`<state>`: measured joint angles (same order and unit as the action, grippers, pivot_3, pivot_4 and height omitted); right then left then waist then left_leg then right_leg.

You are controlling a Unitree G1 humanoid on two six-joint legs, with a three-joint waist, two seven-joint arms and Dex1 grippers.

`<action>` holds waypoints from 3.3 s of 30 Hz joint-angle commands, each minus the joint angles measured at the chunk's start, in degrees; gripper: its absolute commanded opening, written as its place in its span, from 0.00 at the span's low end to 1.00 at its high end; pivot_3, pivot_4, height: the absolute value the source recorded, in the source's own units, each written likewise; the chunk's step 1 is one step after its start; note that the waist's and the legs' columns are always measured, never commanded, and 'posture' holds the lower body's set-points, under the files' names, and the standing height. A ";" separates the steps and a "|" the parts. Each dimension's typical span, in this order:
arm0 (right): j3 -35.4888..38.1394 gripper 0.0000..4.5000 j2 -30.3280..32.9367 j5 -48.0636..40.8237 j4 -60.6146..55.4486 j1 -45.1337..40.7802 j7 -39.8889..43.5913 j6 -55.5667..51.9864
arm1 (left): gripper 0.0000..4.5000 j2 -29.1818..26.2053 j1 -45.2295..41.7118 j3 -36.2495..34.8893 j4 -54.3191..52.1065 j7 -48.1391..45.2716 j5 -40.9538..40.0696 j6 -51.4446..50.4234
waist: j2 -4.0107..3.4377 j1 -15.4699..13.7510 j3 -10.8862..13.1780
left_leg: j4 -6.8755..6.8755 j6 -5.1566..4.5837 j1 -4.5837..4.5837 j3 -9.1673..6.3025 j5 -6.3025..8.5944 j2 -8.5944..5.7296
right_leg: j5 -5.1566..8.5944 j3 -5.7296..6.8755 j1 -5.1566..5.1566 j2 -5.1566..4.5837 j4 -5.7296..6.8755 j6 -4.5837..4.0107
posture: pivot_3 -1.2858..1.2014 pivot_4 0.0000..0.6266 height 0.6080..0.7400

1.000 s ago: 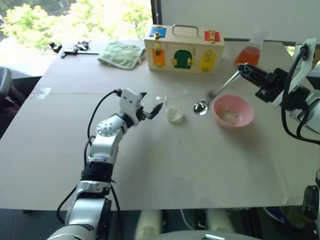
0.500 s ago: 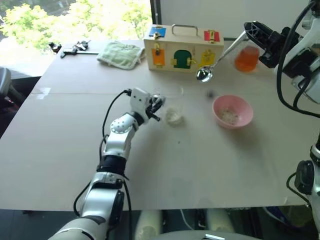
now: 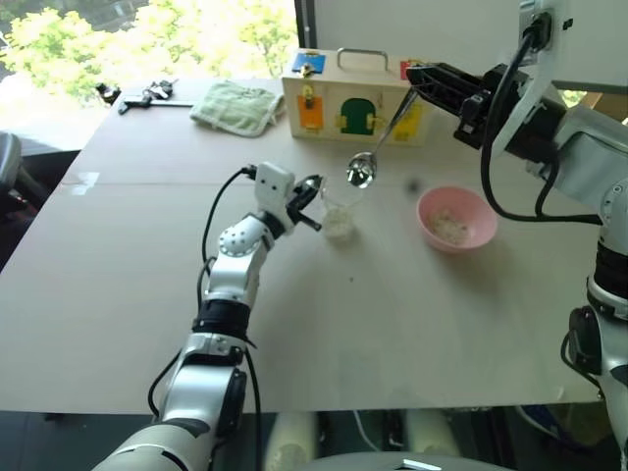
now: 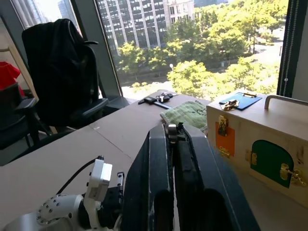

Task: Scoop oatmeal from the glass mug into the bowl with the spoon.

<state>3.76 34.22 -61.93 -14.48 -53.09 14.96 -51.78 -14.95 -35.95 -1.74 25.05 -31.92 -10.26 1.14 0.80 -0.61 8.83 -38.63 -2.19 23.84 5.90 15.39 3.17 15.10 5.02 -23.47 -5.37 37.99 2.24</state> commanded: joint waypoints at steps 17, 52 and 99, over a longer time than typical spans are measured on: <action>-22.62 0.00 -3.66 35.75 -1.32 4.02 21.32 19.17 | 0.02 -2.40 -0.90 3.13 -12.23 -1.49 1.21 -11.92 | 0.01 0.00 0.01 | -0.07 0.01 0.03 -0.02 0.00 -0.01 | 0.00 0.04 0.00 0.01 0.00 0.01 | 0.52 0.24 1.00; 8.14 0.00 -18.47 14.61 3.40 1.60 1.30 -10.68 | 0.02 -2.32 1.69 2.72 -11.23 -1.68 2.12 -8.48 | 0.00 0.13 0.01 | -0.20 0.02 0.06 -0.05 -0.01 0.00 | 0.00 0.06 0.03 0.02 0.11 0.00 | 0.52 0.24 1.00; 23.58 0.00 -21.53 -14.08 2.09 7.72 -32.59 -13.06 | 0.02 5.61 2.80 0.68 -7.76 6.40 1.09 -7.06 | 0.00 -0.05 0.00 | -0.20 0.01 0.06 -0.05 0.00 -0.01 | -0.01 0.05 0.03 0.00 0.12 0.00 | 0.52 0.24 1.00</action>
<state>25.80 12.08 -73.15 -10.61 -45.60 -14.77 -65.63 -9.60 -33.48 -0.61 17.40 -26.23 -9.21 -7.53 0.80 -0.66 8.83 -38.83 -2.18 23.91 5.84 15.39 3.16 15.09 5.07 -23.44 -5.37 38.11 2.24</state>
